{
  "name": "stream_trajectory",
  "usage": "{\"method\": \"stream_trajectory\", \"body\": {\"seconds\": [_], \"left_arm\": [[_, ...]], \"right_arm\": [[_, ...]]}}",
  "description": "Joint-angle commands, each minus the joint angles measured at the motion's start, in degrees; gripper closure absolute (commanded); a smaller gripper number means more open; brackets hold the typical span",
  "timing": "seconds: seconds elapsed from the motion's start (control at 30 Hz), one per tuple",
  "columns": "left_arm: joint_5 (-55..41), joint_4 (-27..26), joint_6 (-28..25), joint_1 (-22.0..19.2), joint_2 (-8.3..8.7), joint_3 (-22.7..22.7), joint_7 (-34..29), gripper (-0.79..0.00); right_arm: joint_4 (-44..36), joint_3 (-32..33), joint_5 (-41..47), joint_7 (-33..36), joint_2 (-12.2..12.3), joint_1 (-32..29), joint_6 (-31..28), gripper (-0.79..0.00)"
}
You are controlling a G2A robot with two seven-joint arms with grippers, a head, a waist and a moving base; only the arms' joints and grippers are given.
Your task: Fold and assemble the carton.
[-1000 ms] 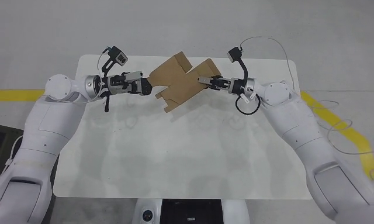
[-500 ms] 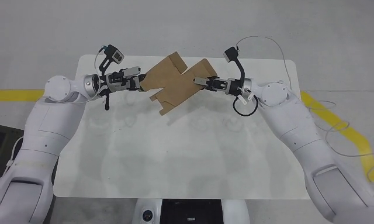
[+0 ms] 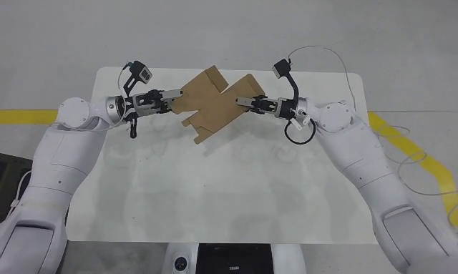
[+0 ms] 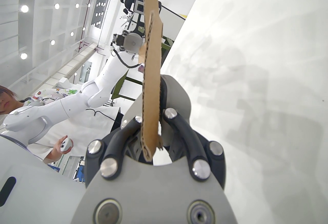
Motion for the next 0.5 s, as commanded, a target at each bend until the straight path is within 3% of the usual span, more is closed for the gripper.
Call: {"method": "stream_trajectory", "body": {"seconds": [0.0,0.23,0.47], "left_arm": [[0.83,0.11,0.24,0.03,-0.15,0.28,0.45,-0.336],[2.85,1.11,0.73,-0.56,-0.8,1.28,1.62,-0.228],[3.24,1.99,1.05,-1.02,-1.36,1.6,1.98,0.0]], "right_arm": [[0.04,0.28,-0.05,0.2,-0.02,0.01,0.02,0.0],[0.83,1.22,-0.12,1.21,-0.09,0.28,-0.36,0.0],[1.7,1.52,0.13,1.99,-0.41,0.49,-0.74,0.0]]}}
